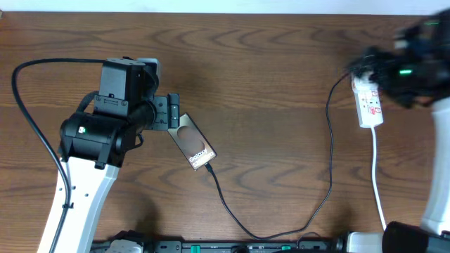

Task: Plug charger to phone and switch on socket
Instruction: 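Move the right gripper over the white power strip's plugged socket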

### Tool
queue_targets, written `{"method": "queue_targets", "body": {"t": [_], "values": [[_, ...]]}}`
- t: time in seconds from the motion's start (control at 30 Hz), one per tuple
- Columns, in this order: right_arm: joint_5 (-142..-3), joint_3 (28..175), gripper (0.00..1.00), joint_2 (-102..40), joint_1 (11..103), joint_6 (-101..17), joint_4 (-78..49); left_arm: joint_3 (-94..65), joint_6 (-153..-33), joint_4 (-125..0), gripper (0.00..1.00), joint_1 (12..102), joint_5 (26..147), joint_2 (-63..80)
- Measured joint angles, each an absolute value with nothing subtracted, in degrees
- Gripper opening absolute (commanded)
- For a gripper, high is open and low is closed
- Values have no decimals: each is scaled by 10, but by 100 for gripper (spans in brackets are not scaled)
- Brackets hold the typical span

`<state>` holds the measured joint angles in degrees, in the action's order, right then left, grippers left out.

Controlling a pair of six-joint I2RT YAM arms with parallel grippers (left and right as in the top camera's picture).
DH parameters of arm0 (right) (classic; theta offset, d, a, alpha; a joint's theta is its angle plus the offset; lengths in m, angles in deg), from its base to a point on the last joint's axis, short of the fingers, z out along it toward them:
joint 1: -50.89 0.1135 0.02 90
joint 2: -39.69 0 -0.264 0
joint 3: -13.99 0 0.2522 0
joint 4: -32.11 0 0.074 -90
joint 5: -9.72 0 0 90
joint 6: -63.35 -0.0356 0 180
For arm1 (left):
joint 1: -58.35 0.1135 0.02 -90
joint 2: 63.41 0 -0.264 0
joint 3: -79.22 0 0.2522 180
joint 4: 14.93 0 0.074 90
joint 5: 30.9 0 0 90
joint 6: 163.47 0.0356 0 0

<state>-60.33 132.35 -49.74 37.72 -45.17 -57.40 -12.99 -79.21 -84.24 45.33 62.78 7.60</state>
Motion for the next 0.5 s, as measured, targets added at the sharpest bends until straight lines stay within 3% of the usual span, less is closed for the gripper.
{"method": "queue_targets", "body": {"t": [0.2,0.5], "values": [[-624,1322,99,-497,253,-427,-574,-130,-792,-842,86,453,623,76],[-619,1288,99,-538,215,-316,-543,-130,-792,-842,86,453,621,76]]}}
